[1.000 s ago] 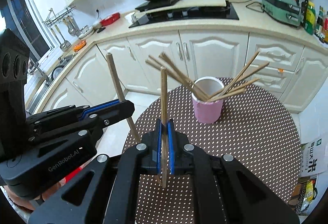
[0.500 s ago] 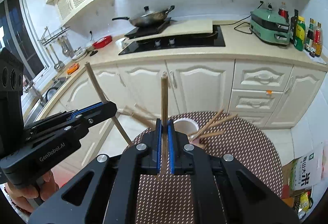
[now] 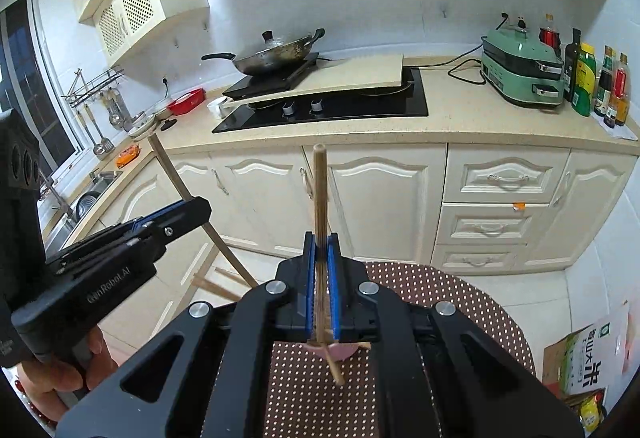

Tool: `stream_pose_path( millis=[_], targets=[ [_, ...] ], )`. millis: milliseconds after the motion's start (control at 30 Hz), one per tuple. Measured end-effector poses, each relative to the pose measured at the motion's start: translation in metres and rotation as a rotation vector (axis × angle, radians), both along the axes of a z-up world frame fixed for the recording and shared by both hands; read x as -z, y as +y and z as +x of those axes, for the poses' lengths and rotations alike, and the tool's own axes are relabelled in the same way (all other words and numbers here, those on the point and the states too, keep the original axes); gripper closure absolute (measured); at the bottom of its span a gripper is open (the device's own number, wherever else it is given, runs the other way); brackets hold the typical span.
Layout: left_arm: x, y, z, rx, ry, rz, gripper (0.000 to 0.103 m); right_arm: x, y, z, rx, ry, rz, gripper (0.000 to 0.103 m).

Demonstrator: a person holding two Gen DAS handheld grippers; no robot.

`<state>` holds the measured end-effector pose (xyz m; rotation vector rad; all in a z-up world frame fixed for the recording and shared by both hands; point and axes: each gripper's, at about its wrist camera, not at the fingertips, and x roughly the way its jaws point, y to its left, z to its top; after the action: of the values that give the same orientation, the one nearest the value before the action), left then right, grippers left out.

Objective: Organize utensils
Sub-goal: 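Carry both held chopsticks upright over the pink cup's rim and lower them in, then open the left gripper to drop its chopstick into the cup while the right gripper releases its own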

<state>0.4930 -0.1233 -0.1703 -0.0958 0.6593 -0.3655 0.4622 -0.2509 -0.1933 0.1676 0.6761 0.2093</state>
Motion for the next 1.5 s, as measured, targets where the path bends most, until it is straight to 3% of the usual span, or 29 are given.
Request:
stream_pose_path(
  millis=[1000, 1500],
  targets=[
    [0.081, -0.014, -0.004, 0.078, 0.186, 0.114, 0.096, 0.054, 0.023, 0.005, -0.084, 0.142, -0.104, 0.098],
    [0.089, -0.017, -0.009, 0.081, 0.217, 0.142, 0.095, 0.085, 0.030, 0.001, -0.110, 0.228, -0.134, 0.098]
  ],
)
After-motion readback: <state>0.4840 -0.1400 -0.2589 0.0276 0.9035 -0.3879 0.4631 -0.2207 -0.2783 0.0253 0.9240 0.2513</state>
